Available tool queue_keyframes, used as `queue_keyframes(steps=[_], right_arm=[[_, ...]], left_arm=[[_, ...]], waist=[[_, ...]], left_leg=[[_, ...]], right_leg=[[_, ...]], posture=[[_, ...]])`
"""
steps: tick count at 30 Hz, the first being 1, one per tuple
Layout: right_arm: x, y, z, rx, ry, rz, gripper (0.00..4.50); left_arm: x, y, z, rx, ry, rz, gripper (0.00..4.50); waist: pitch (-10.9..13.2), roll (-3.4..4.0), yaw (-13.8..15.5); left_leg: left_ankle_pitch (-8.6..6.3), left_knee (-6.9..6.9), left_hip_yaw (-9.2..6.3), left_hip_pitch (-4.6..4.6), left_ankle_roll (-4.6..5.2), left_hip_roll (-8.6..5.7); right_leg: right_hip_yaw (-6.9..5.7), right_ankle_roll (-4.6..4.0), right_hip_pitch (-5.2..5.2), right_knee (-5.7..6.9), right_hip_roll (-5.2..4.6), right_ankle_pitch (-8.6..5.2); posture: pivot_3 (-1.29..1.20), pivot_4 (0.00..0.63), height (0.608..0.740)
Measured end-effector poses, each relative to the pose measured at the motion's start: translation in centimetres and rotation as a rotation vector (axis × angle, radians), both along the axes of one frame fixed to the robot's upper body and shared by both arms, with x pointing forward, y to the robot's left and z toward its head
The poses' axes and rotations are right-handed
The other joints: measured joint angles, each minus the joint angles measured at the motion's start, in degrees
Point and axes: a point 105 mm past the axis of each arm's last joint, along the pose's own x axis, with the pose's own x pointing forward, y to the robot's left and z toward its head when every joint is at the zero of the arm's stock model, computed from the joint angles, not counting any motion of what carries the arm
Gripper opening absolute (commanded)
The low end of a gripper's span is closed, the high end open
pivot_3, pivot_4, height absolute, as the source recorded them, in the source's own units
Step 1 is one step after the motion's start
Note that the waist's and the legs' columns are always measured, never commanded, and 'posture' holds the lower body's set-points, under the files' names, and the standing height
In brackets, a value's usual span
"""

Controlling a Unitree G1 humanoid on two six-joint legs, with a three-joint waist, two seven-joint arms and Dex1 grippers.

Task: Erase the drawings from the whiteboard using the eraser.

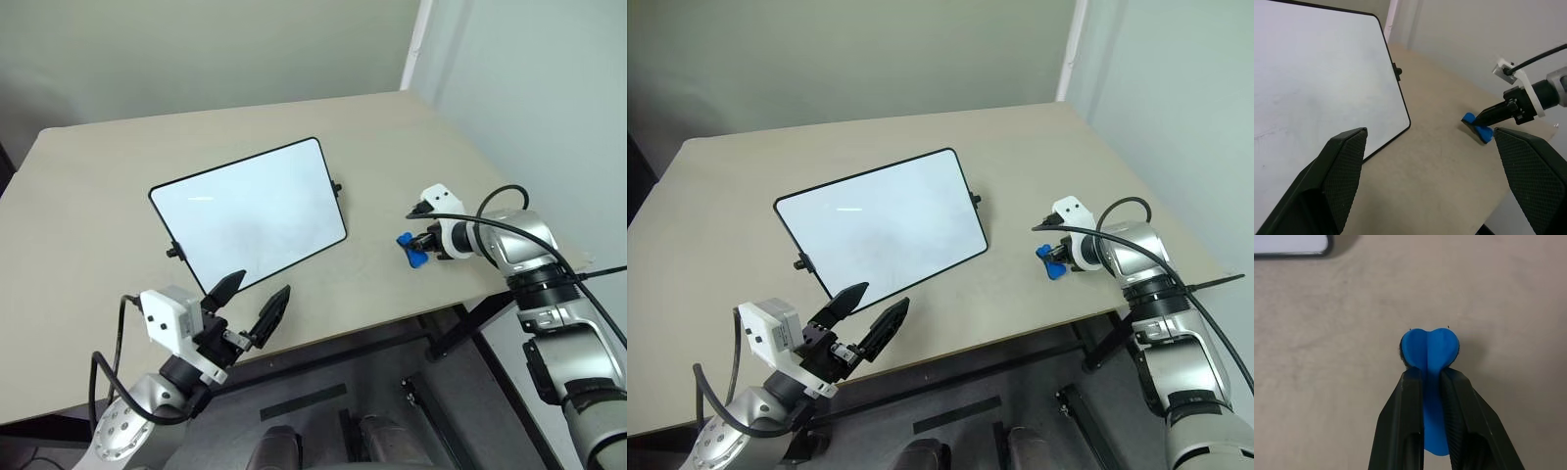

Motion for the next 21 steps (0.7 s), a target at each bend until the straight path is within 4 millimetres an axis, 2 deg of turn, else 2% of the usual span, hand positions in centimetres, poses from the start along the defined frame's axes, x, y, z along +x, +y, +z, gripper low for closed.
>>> queue_keyframes(steps=[5, 6, 8, 16, 18, 21], right_arm=[[0.5, 0.7, -0.3, -0.023, 0.002, 0.019, 0.55], [0.5, 0.7, -0.5, -0.027, 0.010, 0.019, 0.75], [0.5, 0.7, -0.9, -0.037, 0.019, 0.020, 1.22], [0.6, 0.7, -0.9, -0.046, 0.007, 0.031, 3.86], [0.6, 0.7, -0.5, -0.045, -0.007, 0.041, 3.86], [0.2, 0.3, 1.5, -0.028, -0.069, 0.074, 3.86]], left_arm=[[-0.1, 0.1, -0.1, 0.000, 0.007, 0.005, 4.50], [-0.1, 0.1, -0.2, 0.000, 0.010, 0.006, 4.50], [-0.2, 0.1, -0.2, 0.000, 0.013, 0.007, 4.50], [-0.4, 0.0, -0.2, 0.001, 0.015, 0.007, 4.50], [-0.4, 0.1, -0.2, 0.002, 0.015, 0.008, 4.50], [-0.4, 0.2, -0.1, 0.005, 0.011, 0.012, 4.50]], waist=[[0.0, -0.01, 0.3], [0.0, -0.01, 0.4], [0.0, 0.00, 0.5], [0.0, 0.00, 0.5], [0.0, 0.01, 0.5], [0.0, 0.01, 0.6]], left_leg=[[-0.11, 0.00, 0.00, -0.04, 0.12, 0.00], [-0.14, 0.00, 0.00, -0.04, 0.13, 0.00], [-0.20, 0.00, 0.00, -0.07, 0.13, -0.01], [-0.27, 0.01, 0.00, -0.05, 0.11, -0.01], [-0.26, 0.03, 0.01, -0.05, 0.12, -0.01], [-0.26, 0.07, 0.00, -0.06, 0.12, -0.02]], right_leg=[[-0.01, -0.36, 0.01, 0.01, -0.03, 0.13], [0.00, -0.39, 0.01, 0.01, -0.04, 0.12], [-0.01, -0.39, 0.00, 0.00, -0.05, 0.11], [-0.01, -0.40, 0.04, 0.01, -0.05, 0.10], [-0.01, -0.41, 0.04, 0.01, -0.05, 0.10], [-0.01, -0.40, 0.06, -0.01, -0.05, 0.09]], posture=[[0.00, 0.150, 0.727], [0.00, 0.150, 0.727], [0.00, 0.150, 0.727], [0.00, 0.150, 0.727], [0.00, 0.150, 0.727], [0.00, 0.150, 0.727]])
